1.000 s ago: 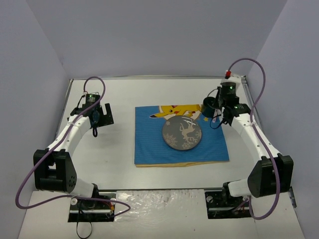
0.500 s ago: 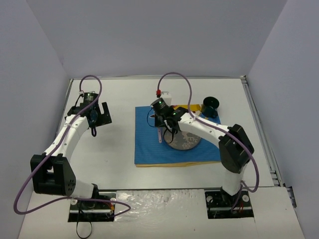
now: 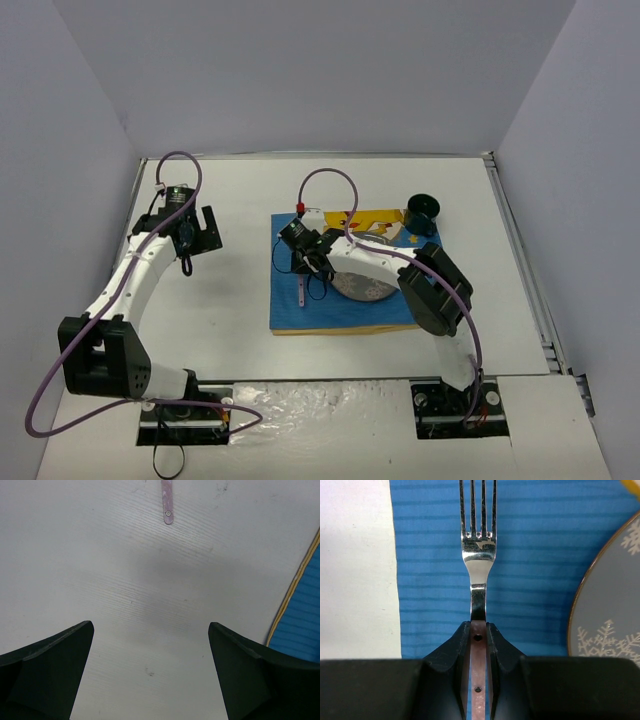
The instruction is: Set the dinner table for one person
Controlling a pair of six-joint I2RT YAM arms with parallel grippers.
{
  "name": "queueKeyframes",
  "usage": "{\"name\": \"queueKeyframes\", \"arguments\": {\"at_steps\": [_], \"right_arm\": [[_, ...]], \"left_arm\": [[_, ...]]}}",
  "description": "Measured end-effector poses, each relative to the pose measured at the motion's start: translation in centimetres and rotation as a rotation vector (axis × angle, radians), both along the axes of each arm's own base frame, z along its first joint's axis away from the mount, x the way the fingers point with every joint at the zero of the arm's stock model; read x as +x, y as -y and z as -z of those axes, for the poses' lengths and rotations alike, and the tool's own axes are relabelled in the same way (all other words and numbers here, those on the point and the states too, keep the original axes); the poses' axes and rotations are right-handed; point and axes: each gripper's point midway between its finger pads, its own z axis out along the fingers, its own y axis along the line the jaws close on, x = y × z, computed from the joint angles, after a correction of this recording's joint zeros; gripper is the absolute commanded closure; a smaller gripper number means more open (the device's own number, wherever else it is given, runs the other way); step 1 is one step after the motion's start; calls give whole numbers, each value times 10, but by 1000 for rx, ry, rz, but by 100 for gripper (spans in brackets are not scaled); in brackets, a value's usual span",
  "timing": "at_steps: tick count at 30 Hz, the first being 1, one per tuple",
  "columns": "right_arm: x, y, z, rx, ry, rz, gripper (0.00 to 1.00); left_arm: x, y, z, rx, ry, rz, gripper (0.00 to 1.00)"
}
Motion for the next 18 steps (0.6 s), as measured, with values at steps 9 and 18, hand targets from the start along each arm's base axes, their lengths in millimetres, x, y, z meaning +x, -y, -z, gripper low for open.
{"name": "queueKeyframes", "arguments": {"at_steps": [9, 18], "right_arm": [[-8, -5, 15, -5, -26, 17, 100], [-9, -10, 26, -14, -24, 13, 47]], "left_arm": [[0, 0, 0, -6, 1, -9, 3], [1, 1, 3, -14, 1, -19, 3]]}}
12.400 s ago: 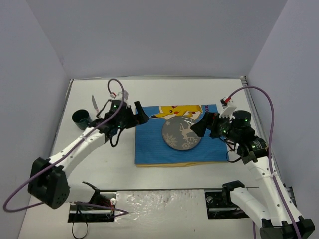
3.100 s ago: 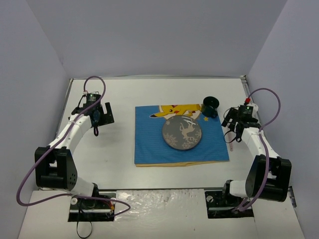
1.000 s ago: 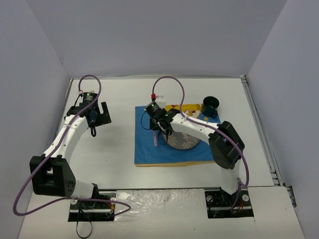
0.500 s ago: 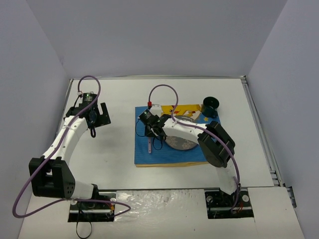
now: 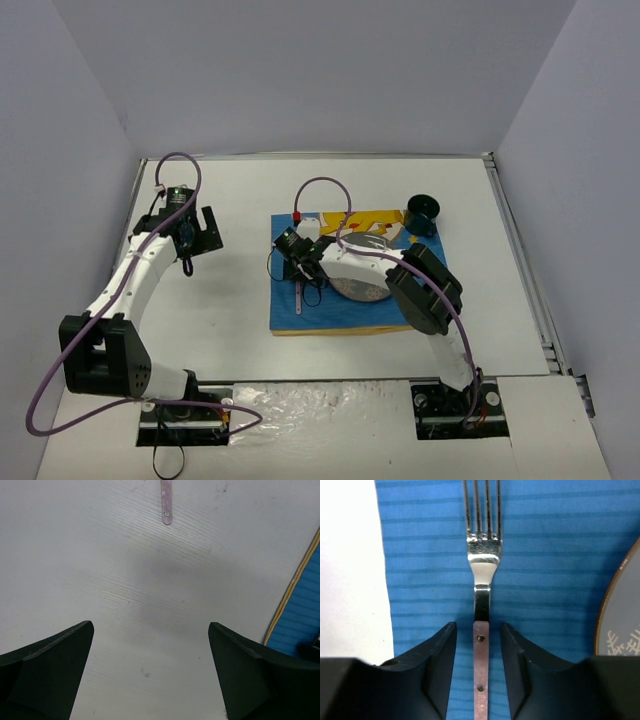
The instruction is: Set the dinner table for one person
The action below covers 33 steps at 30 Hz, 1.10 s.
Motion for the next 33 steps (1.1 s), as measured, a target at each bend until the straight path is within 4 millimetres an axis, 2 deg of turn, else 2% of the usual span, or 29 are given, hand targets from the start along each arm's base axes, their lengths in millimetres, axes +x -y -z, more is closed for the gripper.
{"name": "queueKeyframes", "arguments": {"at_steps": [2, 3, 6, 8, 11, 18, 20, 23, 29, 32, 33], "right_arm": [[1, -3, -2, 4, 11, -7, 28], [1, -4, -3, 2, 17, -12, 24], [1, 0, -10, -16, 32, -25, 18], [2, 1, -22, -17, 58, -38, 17], [8, 4, -56, 0, 128, -45, 15], [16, 28, -165, 74, 349, -35, 15], [16, 40, -179, 76, 386, -25, 15], [11, 56, -180, 50, 397, -24, 14], [3, 72, -151, -21, 357, -46, 13], [-3, 78, -142, -41, 342, -56, 13], [-4, 80, -140, -46, 340, -57, 13]], "left_arm": [[1, 1, 4, -4, -10, -6, 3], [2, 1, 7, -5, -17, -9, 3], [9, 1, 15, -8, -46, -17, 3], [18, 2, 21, -10, -61, -24, 3], [35, 1, 28, -13, -82, -40, 4], [101, -8, 43, -33, -83, -85, 12], [115, -14, 52, -44, -104, -103, 14], [142, -28, 69, -57, -112, -133, 20], [156, -49, 98, -83, -166, -176, 34], [168, -55, 108, -91, -166, -189, 43], [170, -56, 111, -95, -167, -192, 43]]}}
